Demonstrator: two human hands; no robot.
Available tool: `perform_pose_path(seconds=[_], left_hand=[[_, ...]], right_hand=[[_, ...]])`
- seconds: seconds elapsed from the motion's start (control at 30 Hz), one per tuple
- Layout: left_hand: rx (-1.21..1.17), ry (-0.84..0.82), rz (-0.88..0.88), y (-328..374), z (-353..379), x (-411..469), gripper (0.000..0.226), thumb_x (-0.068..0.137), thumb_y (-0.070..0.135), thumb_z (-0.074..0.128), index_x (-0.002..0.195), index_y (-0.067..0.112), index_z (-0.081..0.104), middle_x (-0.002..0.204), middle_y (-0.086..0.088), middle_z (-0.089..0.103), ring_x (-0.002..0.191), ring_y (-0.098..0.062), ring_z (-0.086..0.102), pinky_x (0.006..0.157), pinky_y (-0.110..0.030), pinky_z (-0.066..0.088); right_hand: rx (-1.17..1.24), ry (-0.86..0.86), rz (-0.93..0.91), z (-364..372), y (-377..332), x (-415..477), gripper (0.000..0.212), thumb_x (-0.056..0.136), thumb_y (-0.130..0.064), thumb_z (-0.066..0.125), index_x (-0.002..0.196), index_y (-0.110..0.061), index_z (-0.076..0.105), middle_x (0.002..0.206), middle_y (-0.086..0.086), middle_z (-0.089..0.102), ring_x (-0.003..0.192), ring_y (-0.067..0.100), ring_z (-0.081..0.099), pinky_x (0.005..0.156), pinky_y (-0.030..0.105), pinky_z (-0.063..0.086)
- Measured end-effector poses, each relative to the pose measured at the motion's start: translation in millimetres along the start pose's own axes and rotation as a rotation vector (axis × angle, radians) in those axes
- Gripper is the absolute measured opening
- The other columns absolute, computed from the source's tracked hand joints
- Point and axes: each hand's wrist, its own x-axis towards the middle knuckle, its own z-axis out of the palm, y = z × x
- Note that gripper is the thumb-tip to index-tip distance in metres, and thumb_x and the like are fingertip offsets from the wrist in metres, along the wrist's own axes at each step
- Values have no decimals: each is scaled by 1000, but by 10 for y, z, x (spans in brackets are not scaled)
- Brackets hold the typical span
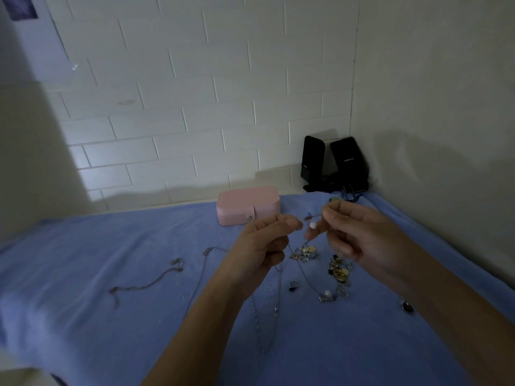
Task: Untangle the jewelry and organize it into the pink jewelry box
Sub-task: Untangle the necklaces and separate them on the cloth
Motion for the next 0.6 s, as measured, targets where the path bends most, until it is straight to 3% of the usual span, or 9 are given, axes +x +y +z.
perform_pose_path(seconds=[0.07, 0.13, 0.2, 0.3, 0.4, 0.6], left_hand=[[-58, 16, 5, 9, -4, -11, 8, 75, 18, 67, 70, 19, 73, 83, -10, 39, 48, -7, 18, 41, -15, 16], [-88, 3, 2, 33, 4, -32, 15, 74, 21, 60, 64, 21, 71, 70, 3, 53, 49, -7, 18, 44, -19, 12], [-66, -24, -6, 43, 12, -37, 20, 77, 22, 58, 60, 21, 69, 61, 9, 49, 51, -9, 15, 44, -20, 12], [2, -60, -5, 26, 3, -23, 23, 83, 21, 60, 61, 21, 65, 68, -3, 35, 55, -13, 11, 41, -16, 18], [49, -77, -3, 42, 28, -33, 25, 83, 25, 55, 61, 22, 66, 78, -22, 15, 53, -11, 11, 40, -14, 21], [78, -115, 28, 53, 51, -66, 27, 86, 25, 53, 63, 23, 66, 72, -32, 30, 44, -4, 16, 41, -15, 17]], right_hand=[[-54, -19, 8, 11, -2, -11, 18, 96, -18, 43, 84, -6, 49, 84, 13, 72, 40, 10, 24, 45, 25, 18], [-137, -21, 21, 30, 11, -24, 17, 98, -18, 42, 86, -7, 49, 81, 13, 73, 41, 11, 23, 46, 24, 19], [-171, -13, 11, 46, 22, -32, 17, 97, -18, 44, 85, -7, 52, 78, 7, 72, 41, 10, 24, 46, 22, 22], [-160, 23, -9, 64, 16, -31, 19, 96, -15, 46, 82, -6, 56, 66, -5, 66, 44, 7, 38, 46, 17, 33], [-87, 51, -30, 57, 18, -25, 19, 94, -12, 48, 81, -5, 59, 68, -6, 64, 54, 6, 50, 55, 17, 44], [-236, 76, -60, 42, 21, -19, 21, 95, -13, 49, 86, -12, 68, 57, -8, 47, 47, 4, 34, 49, 16, 30]])
